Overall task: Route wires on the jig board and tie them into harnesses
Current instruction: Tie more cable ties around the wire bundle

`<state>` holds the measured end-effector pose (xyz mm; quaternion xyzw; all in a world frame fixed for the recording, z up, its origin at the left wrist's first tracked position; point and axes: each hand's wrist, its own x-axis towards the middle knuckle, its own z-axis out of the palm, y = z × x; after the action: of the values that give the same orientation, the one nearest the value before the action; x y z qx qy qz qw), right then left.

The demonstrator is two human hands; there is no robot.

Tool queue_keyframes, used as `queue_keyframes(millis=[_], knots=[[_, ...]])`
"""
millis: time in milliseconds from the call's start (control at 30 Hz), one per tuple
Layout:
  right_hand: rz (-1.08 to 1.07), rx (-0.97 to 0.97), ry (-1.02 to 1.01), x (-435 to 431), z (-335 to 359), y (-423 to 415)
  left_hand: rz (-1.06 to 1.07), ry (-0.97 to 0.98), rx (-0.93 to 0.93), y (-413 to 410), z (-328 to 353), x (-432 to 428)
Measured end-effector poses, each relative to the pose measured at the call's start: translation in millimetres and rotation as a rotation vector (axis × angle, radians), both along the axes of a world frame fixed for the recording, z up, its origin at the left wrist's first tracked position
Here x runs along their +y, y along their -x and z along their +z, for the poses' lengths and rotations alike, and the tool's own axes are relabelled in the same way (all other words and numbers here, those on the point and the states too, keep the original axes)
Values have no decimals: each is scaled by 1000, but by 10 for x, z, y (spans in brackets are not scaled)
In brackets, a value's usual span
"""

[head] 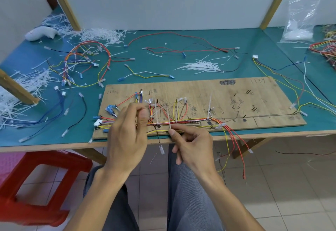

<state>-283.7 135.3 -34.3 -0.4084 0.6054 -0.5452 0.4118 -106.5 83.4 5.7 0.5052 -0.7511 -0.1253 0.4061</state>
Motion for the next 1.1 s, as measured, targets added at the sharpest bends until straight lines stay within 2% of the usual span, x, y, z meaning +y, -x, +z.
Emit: queue_keyframes(millis=[233,333,433,533,633,767,833,967,1100], knots=[[21,-6,0,37,4,93,-48,17,-195,-243,-115,42],[17,64,17,81,60,125,4,90,-171,-234,-95,17],[-88,313,114,103,166,200,91,36,-105,-261,-47,-38],[-144,524,182,48,289,343,47,-128,-247,-262,-71,-100],[-172,674,196,-29,366,586,39,-153,-340,-255,-60,-125],[-183,731,181,-100,446,951,64,-90,-347,-272,-33,-114],[-102,771,124,-148,446,1087,77,-75,-334,-276,-40,-90],[51,653,11,-257,412,1259,111,-114,-294,-296,-43,-104],[135,697,24,-356,430,1305,122,-108,-346,-298,5,-133]])
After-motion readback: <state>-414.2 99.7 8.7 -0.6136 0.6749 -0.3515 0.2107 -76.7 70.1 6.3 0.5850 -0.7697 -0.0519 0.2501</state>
